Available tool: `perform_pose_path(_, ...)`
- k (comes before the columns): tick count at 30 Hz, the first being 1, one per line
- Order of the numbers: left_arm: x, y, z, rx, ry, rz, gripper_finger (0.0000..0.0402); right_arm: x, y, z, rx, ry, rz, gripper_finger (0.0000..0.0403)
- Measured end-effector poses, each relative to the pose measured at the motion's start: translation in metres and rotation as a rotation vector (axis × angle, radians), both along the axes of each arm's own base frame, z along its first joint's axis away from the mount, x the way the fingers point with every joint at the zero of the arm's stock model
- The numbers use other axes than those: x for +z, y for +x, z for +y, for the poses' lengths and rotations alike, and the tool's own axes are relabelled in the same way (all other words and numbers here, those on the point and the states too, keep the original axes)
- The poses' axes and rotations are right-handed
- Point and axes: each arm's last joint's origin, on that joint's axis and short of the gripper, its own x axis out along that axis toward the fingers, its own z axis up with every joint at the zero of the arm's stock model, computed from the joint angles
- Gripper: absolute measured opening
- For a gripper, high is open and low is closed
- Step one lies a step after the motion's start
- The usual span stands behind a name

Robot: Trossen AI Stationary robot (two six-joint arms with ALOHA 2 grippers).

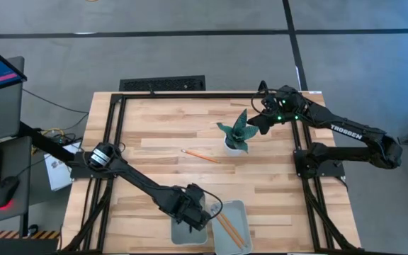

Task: Sort pens & pencils
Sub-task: Put the pencil into the right gray bin

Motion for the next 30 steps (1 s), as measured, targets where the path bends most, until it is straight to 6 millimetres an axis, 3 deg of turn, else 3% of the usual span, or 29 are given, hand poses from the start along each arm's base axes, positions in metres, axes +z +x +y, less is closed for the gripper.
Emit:
perform_pose_path(9,0.034,-0.018,0.020,-0.035,0.173,-0.002,0.0079,0.000,0.000,0.000,0.000,0.000,0.000,0.0098)
perform_pose_path(30,0.146,-0.095,0.095,-0.023,0.669,-0.100,0.0079,0.014,0.004,-0.010,-0.033,-0.102,-0.139,0.0098)
